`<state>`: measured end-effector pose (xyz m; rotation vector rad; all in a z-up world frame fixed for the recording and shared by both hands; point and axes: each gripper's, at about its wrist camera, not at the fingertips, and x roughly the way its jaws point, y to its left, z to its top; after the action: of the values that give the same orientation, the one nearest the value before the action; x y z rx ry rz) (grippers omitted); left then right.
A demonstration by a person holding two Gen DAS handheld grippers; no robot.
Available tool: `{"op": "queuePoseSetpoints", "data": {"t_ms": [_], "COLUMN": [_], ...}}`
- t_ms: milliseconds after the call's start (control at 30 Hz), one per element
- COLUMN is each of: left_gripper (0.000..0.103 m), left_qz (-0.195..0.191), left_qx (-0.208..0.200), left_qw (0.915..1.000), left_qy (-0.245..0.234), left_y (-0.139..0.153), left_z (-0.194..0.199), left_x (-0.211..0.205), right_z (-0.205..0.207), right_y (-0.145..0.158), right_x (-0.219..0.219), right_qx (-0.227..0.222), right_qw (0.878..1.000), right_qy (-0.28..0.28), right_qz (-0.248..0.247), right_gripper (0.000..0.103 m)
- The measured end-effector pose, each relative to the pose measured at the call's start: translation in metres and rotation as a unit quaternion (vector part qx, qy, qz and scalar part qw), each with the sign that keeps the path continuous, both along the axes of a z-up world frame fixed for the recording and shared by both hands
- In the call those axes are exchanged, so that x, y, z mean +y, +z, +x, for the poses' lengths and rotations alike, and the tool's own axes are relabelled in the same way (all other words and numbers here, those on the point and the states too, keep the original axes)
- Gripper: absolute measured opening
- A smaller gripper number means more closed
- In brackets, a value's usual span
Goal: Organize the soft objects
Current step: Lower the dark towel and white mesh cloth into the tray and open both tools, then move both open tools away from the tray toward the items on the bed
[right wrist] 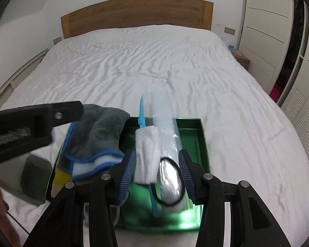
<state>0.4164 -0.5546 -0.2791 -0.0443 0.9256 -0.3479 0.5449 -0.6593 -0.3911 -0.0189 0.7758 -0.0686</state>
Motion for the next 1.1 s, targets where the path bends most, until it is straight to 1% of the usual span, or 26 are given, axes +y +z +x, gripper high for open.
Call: {"op": "queuePoseSetpoints", "data": {"t_ms": [133,167,267,300,333,400,433,500,567,667,733,767,833,867,900,933,967,1100], "left_gripper": [0.051,0.051,0.051,0.053,0.063,0.073,0.073,0.073,0.073,0.073,0.073,0.073,0.073,0.073,0.074,0.074,0.074,0.078], "left_qz": [-0.038,-0.047,-0.06,-0.061,-0.058,-0.051,-0.045,-0.03,-0.01,0.031,0.056,0.072,0.104,0.11,0.116,0.119,0.118,0.116], "left_qx": [0.002,0.003,0.008,0.009,0.011,0.003,0.0,-0.007,-0.007,0.0,0.009,0.015,0.034,0.049,0.059,0.068,0.084,0.104], "left_qw": [0.9993,0.9988,0.998,0.9979,0.998,0.9986,0.9989,0.9995,0.9999,0.9994,0.9982,0.997,0.9935,0.9921,0.9908,0.9898,0.9888,0.9872], "left_qy": [-0.006,-0.011,-0.019,-0.021,-0.023,-0.015,-0.012,-0.004,0.002,0.016,0.021,0.025,0.032,0.035,0.037,0.038,0.038,0.031], "left_y": [0.022,0.028,0.04,0.043,0.045,0.05,0.051,0.052,0.049,0.038,0.029,0.023,0.004,-0.008,-0.019,-0.027,-0.041,-0.075], "left_z": [-0.048,-0.064,-0.095,-0.106,-0.115,-0.133,-0.138,-0.151,-0.16,-0.175,-0.184,-0.188,-0.195,-0.198,-0.2,-0.202,-0.202,-0.203], "left_x": [0.019,0.03,0.057,0.072,0.084,0.122,0.134,0.172,0.208,0.273,0.306,0.325,0.358,0.377,0.39,0.397,0.409,0.438], "right_z": [-0.039,-0.049,-0.085,-0.094,-0.106,-0.13,-0.14,-0.162,-0.182,-0.211,-0.229,-0.235,-0.249,-0.254,-0.261,-0.266,-0.27,-0.284], "right_y": [0.017,0.022,0.039,0.043,0.048,0.059,0.062,0.07,0.074,0.078,0.077,0.075,0.066,0.062,0.053,0.045,0.036,-0.002], "right_x": [0.008,0.011,0.028,0.034,0.041,0.06,0.069,0.093,0.114,0.154,0.187,0.199,0.234,0.245,0.266,0.281,0.297,0.355], "right_qx": [-0.001,-0.002,-0.001,-0.002,-0.003,-0.003,-0.003,-0.003,0.001,0.004,0.012,0.014,0.029,0.036,0.048,0.06,0.073,0.114], "right_qw": [1.0,1.0,1.0,0.999,0.999,1.0,1.0,1.0,1.0,1.0,0.999,0.998,0.996,0.996,0.994,0.992,0.99,0.983], "right_qy": [-0.004,-0.004,-0.004,-0.003,-0.003,0.0,0.002,0.007,0.011,0.02,0.031,0.034,0.048,0.055,0.066,0.074,0.082,0.102], "right_qz": [-0.015,-0.018,-0.03,-0.033,-0.034,-0.029,-0.027,-0.019,-0.001,0.018,0.038,0.041,0.063,0.068,0.075,0.081,0.088,0.105], "right_gripper": [0.045,0.046,0.046,0.046,0.046,0.046,0.047,0.047,0.047,0.048,0.051,0.052,0.056,0.057,0.059,0.061,0.061,0.068]}}
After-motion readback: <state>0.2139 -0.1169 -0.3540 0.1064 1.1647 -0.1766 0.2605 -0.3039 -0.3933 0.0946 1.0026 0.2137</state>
